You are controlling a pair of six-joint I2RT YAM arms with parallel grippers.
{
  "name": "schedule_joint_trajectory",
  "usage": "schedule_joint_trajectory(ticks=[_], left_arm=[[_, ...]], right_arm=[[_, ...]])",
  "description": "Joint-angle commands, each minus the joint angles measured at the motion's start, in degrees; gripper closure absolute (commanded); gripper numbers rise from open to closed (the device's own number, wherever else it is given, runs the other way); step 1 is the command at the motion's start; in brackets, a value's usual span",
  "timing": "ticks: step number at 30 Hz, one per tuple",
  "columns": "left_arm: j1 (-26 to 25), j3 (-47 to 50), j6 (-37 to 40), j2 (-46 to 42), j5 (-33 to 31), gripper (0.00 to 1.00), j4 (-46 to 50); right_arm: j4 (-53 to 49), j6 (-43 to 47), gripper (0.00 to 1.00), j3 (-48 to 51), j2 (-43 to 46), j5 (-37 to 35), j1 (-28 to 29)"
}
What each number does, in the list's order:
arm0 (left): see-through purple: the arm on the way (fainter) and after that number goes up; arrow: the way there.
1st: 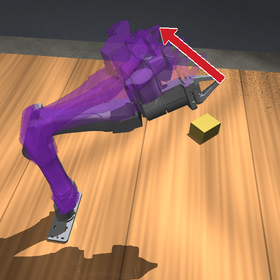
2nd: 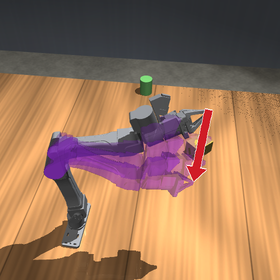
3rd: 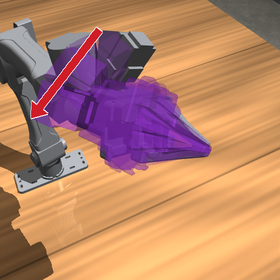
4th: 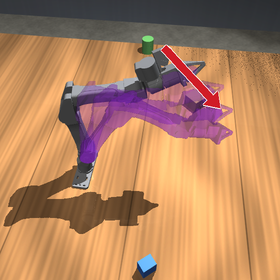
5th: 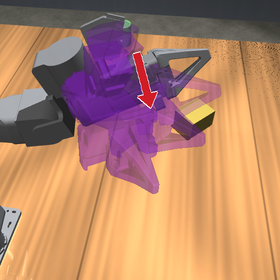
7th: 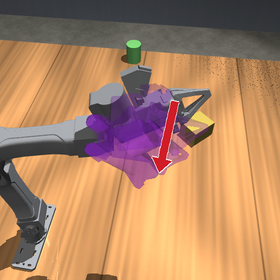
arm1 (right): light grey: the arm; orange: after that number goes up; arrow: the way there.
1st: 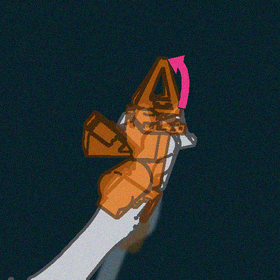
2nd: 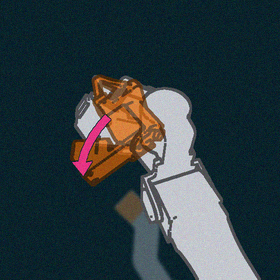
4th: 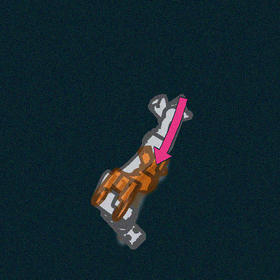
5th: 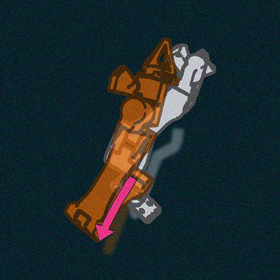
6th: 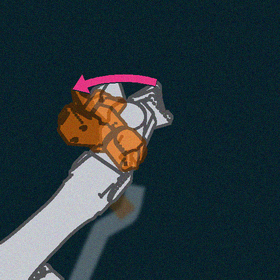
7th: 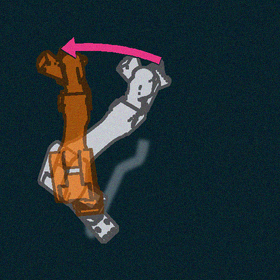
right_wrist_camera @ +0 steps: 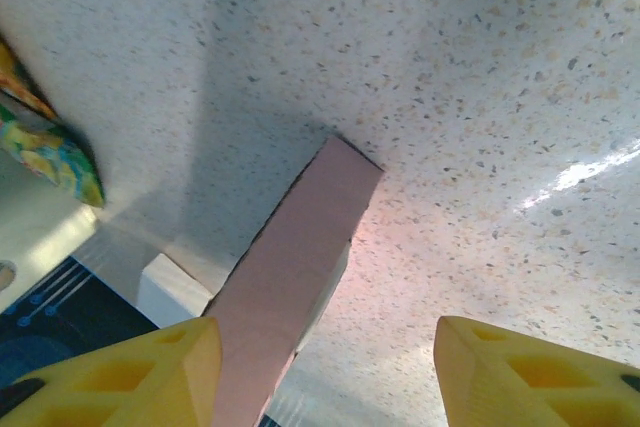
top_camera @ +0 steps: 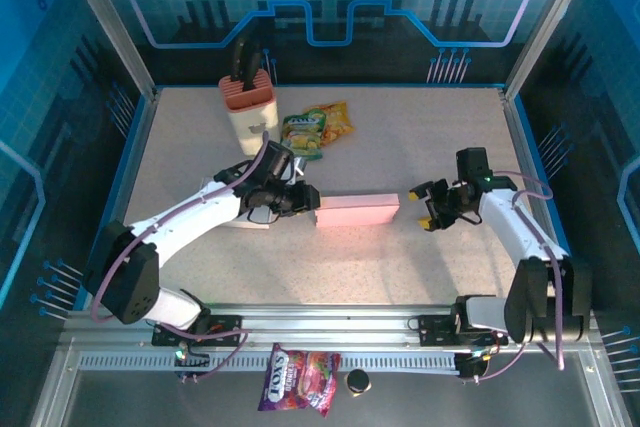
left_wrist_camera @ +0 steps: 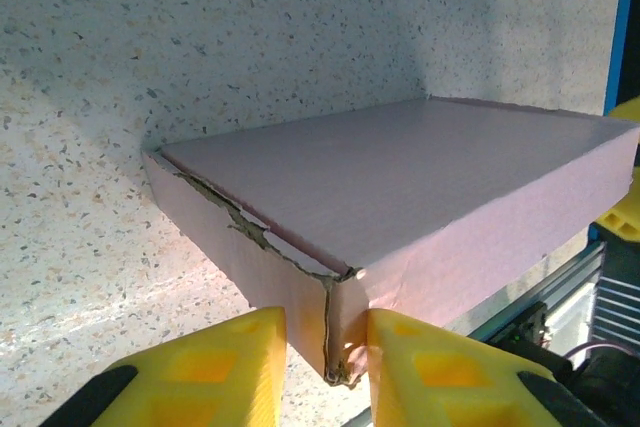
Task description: Fold the paper box
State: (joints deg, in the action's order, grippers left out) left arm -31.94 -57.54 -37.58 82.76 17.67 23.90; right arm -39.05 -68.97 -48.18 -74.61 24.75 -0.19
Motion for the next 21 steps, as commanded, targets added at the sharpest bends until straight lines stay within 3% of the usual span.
schedule_joint_trajectory(ticks=[1,6,16,21], left_arm=[[-1.84,3.26,2.12,-1.94,-4.45,0.73,1.02],[-4.21,7.65,1.58,-4.5,-6.34,0.72,-2.95],[-7.07,15.45,-1.94,-4.38,-7.08,0.72,-11.33],[-7.04,15.33,-2.24,-3.13,-7.29,0.7,-12.16]], right_arm=[[-3.07,5.57,0.41,-1.91,-1.92,4.3,-1.2],[-1.6,5.64,0.39,-0.08,-2.15,6.34,-1.22],[16.72,-6.93,0.4,14.83,2.68,11.7,0.09],[12.73,0.12,0.43,13.35,1.64,9.87,0.21]])
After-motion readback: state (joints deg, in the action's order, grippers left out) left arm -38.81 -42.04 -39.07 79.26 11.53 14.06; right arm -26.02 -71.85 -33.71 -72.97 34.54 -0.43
